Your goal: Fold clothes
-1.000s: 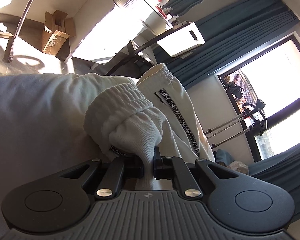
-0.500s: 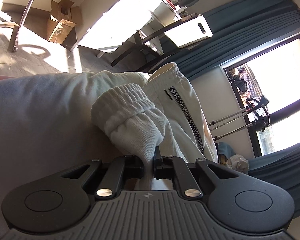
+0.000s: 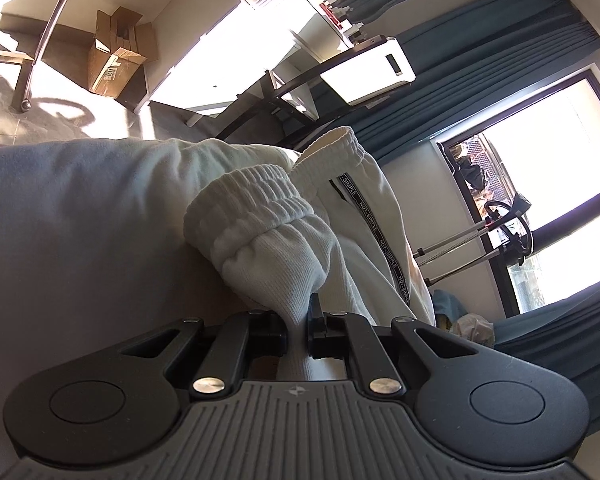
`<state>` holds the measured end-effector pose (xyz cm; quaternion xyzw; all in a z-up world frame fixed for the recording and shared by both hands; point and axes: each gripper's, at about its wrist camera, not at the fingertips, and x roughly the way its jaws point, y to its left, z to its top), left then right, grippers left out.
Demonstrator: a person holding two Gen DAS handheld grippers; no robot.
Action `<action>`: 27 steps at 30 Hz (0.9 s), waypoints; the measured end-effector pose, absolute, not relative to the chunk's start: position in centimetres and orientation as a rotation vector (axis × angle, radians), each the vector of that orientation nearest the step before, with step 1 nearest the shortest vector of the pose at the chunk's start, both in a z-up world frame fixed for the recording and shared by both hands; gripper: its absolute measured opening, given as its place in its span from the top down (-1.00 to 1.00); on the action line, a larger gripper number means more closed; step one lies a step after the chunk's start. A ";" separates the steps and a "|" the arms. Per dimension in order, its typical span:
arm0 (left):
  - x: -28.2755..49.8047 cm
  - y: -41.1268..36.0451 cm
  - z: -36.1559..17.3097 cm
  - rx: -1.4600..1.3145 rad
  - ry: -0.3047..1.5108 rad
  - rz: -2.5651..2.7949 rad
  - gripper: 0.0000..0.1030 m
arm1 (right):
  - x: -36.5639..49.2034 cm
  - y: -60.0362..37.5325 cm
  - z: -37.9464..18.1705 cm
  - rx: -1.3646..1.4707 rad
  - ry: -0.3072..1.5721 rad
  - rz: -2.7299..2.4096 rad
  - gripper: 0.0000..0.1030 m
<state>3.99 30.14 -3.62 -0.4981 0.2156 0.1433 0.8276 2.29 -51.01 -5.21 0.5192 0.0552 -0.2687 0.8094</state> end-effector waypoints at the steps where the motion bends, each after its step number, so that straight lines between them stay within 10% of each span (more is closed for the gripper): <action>1: 4.0 30.1 -3.6 -1.051 0.465 0.303 0.81 | 2.0 -51.5 -5.9 1.123 0.143 -0.612 0.90; 12: 3.8 28.3 -1.7 -0.882 0.482 0.354 0.65 | 1.9 -50.8 -12.7 1.098 0.408 -0.771 0.81; 17: 3.4 25.7 0.0 -0.713 0.486 0.324 -0.33 | 0.5 -48.7 -9.8 0.932 0.389 -0.832 0.41; 27: 1.4 19.1 2.8 -0.314 0.426 0.236 -0.67 | -1.8 -42.5 -1.9 0.590 0.242 -0.704 0.20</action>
